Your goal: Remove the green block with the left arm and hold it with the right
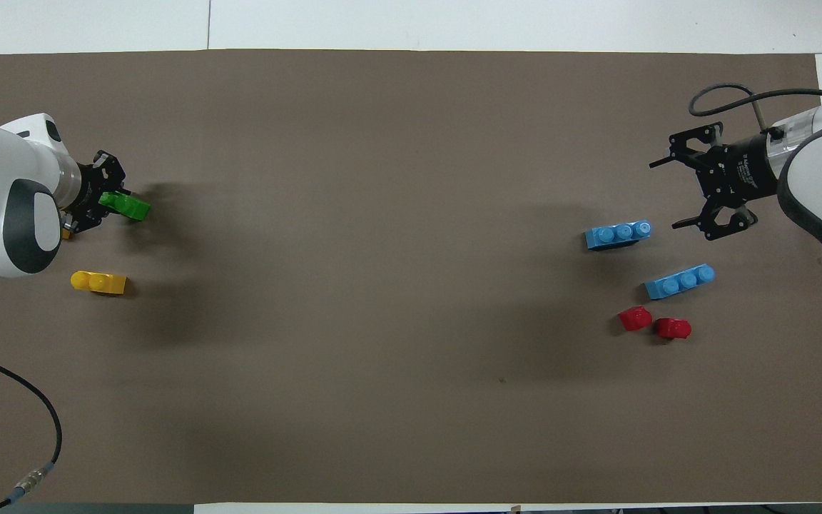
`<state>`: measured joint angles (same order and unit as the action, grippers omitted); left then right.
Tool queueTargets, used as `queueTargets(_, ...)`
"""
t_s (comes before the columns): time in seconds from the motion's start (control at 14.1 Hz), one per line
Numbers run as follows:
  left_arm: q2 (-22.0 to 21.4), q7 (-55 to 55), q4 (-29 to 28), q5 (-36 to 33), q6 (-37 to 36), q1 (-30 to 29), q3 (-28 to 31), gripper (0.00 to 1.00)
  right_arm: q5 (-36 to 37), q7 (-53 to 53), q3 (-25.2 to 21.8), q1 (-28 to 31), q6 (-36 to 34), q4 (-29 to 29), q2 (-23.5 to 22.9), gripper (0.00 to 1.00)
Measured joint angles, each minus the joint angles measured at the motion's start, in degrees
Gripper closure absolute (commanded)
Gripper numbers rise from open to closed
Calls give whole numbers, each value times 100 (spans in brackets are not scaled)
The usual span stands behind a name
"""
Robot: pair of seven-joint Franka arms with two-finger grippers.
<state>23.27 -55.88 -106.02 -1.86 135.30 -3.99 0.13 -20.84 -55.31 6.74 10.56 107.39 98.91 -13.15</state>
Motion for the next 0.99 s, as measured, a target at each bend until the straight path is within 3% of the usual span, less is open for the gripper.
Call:
queueTargets(0.57, -1, 66, 150, -359, -2, 19, -80, 0, 1201, 3293, 52, -370, -1269, -338, 932, 0)
queueTargets(0.78, 0, 93, 166, -368, -2, 8, -70, 0, 1705, 4799, 52, -389, -1349, -338, 1194, 0)
queueTargets(0.99, 0, 102, 167, -369, -2, 4, -70, 0, 1897, 5325, 47, -388, -1345, -318, 1242, 0)
